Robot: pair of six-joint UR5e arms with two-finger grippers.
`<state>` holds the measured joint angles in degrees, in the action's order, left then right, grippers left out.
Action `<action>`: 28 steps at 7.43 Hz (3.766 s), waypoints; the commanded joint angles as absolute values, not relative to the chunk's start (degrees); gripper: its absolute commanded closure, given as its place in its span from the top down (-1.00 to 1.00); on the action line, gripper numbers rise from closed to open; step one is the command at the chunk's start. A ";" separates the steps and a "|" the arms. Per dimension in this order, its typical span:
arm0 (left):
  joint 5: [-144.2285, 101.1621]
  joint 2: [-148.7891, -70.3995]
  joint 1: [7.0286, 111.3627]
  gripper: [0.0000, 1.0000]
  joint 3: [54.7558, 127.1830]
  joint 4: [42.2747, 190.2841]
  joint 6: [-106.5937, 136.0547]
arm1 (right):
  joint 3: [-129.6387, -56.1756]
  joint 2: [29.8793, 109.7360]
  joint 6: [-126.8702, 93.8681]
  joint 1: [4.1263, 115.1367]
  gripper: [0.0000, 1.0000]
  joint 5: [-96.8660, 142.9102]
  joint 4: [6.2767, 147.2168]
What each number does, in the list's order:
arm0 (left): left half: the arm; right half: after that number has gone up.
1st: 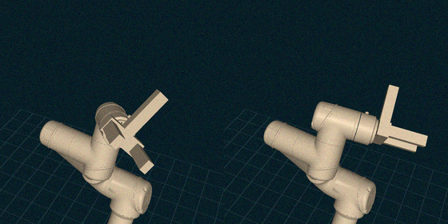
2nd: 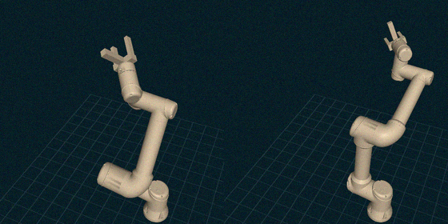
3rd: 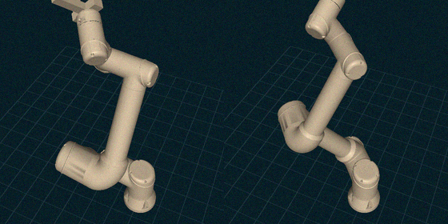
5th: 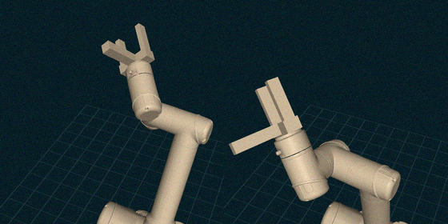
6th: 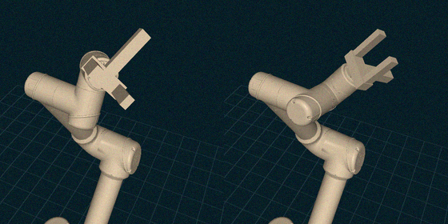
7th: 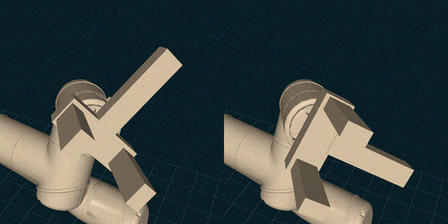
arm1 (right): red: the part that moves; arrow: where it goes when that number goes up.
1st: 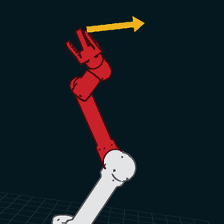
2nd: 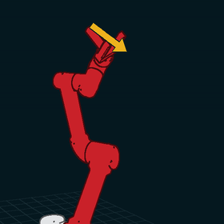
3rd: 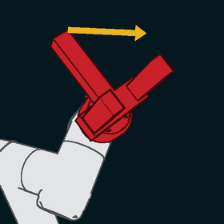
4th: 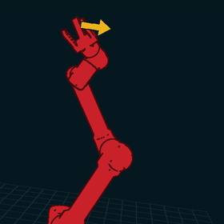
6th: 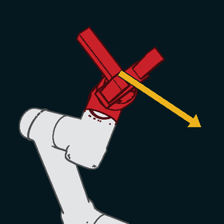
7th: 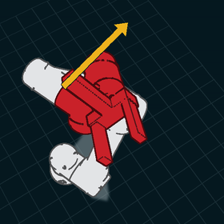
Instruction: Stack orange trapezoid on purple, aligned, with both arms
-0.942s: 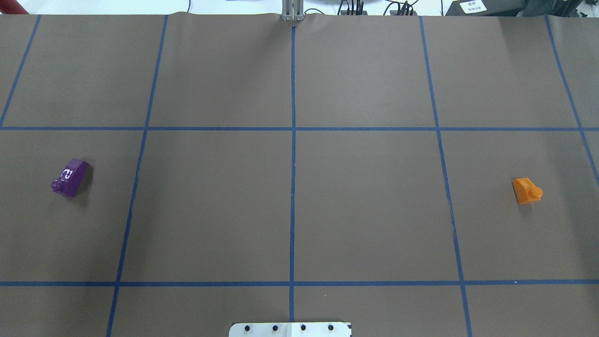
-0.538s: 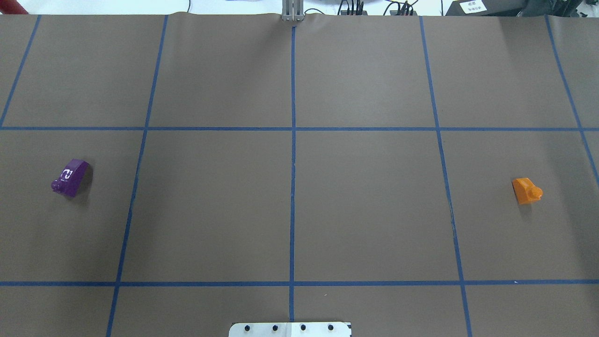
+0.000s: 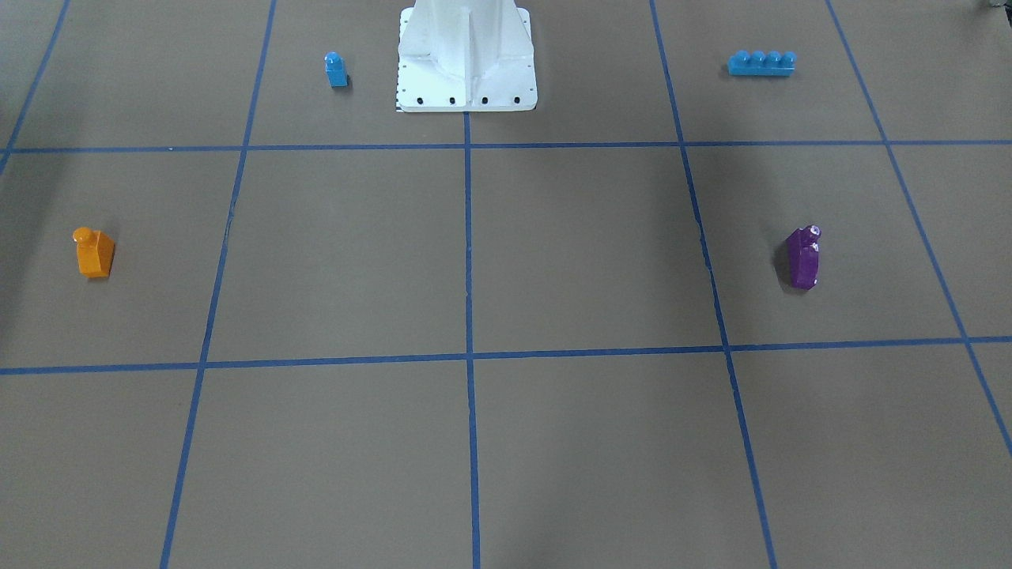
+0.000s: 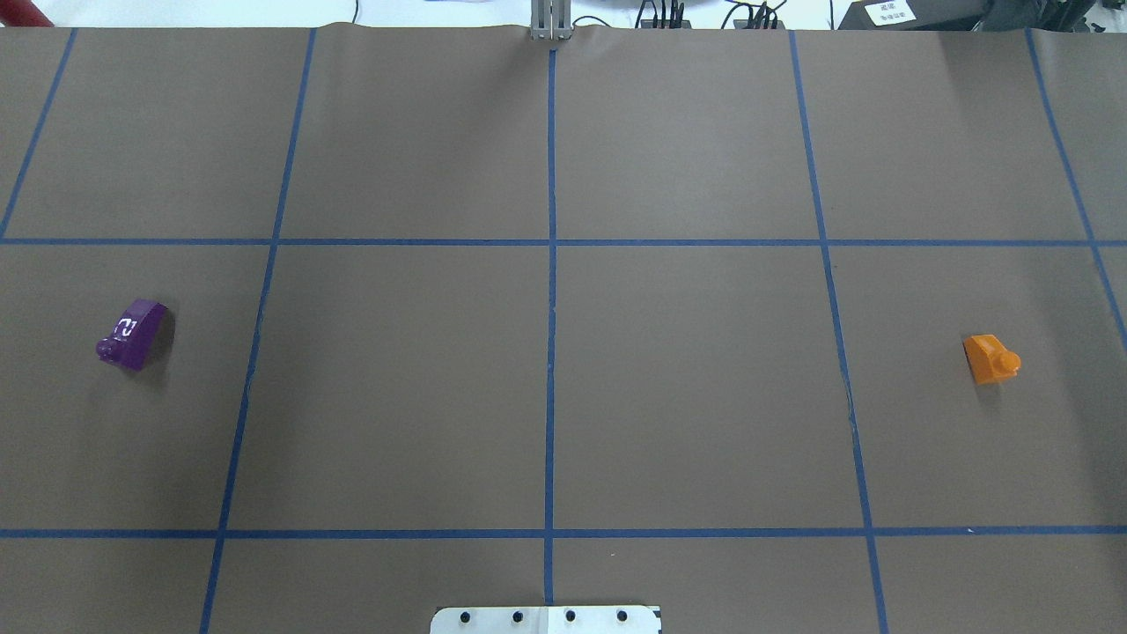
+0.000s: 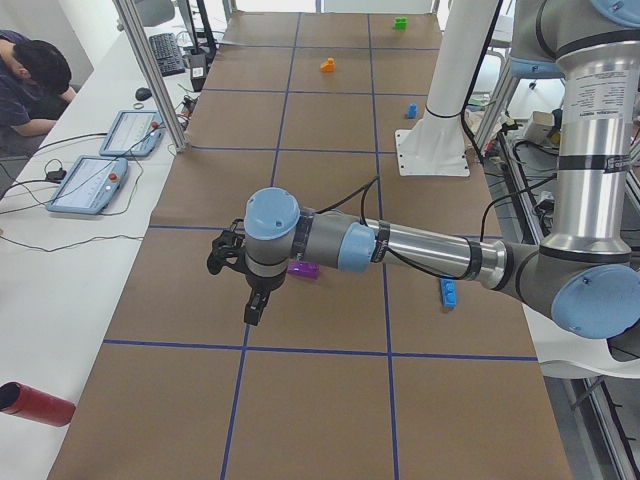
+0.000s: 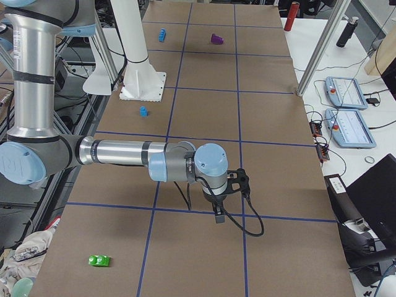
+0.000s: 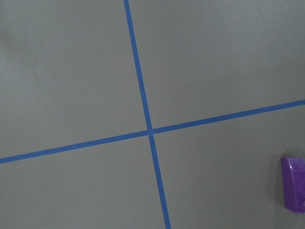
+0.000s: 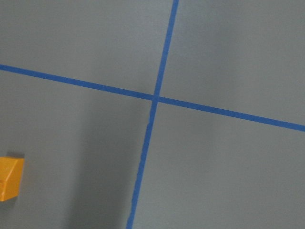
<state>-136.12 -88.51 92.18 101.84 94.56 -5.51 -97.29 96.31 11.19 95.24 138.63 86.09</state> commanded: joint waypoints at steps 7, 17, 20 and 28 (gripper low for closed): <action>-123.61 -83.94 57.79 1.00 101.87 117.23 37.67 | -97.91 94.75 -14.31 76.57 0.98 131.94 69.17; -118.65 -89.03 48.07 -1.00 95.97 118.83 34.72 | -98.00 95.01 -14.24 76.55 0.98 132.28 68.99; -123.21 -89.03 48.34 -1.00 102.54 117.78 38.73 | -98.09 95.01 -14.24 76.55 0.98 132.28 68.64; -117.45 -133.35 31.59 -1.00 88.84 92.11 65.97 | -98.09 95.10 -14.24 76.46 0.98 132.36 68.64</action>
